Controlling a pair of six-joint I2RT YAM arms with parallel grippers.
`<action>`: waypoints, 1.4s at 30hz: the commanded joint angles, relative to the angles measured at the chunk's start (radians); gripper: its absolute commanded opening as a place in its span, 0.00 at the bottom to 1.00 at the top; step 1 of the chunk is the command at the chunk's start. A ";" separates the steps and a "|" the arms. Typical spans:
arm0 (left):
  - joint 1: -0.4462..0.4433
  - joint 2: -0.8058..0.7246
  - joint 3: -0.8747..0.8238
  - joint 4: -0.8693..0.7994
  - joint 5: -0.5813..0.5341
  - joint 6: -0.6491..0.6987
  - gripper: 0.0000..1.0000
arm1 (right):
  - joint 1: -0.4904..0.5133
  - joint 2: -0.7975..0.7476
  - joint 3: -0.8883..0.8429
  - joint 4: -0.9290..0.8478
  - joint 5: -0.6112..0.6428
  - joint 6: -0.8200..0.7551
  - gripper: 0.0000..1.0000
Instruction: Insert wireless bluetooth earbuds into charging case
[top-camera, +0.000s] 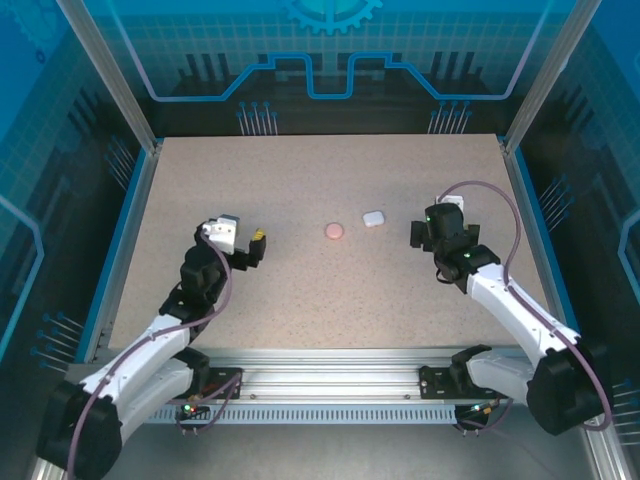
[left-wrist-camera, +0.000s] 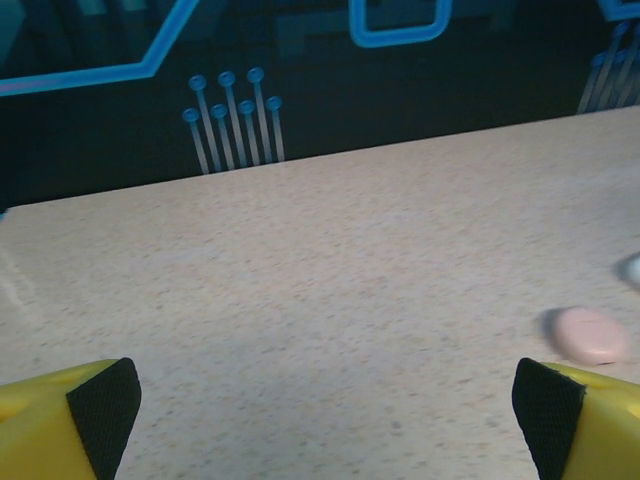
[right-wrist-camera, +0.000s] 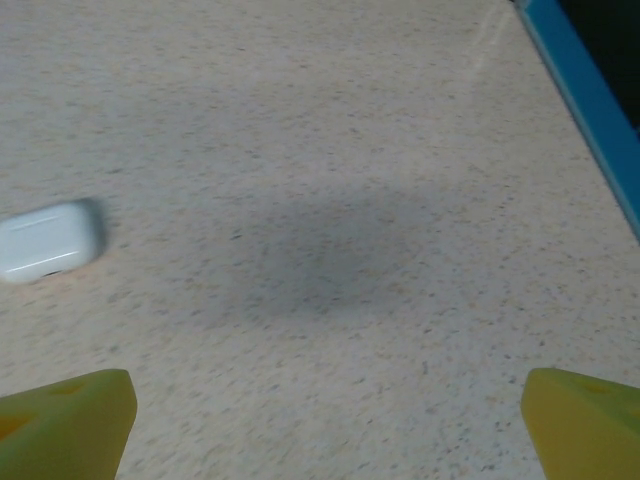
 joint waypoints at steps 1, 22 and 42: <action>0.043 0.079 -0.044 0.184 -0.066 0.036 0.99 | -0.049 0.046 -0.058 0.190 0.081 -0.046 1.00; 0.216 0.645 -0.060 0.661 0.188 -0.016 0.99 | -0.189 0.303 -0.362 1.088 -0.221 -0.285 1.00; 0.311 0.665 0.099 0.386 0.245 -0.116 0.99 | -0.222 0.377 -0.339 1.101 -0.358 -0.301 1.00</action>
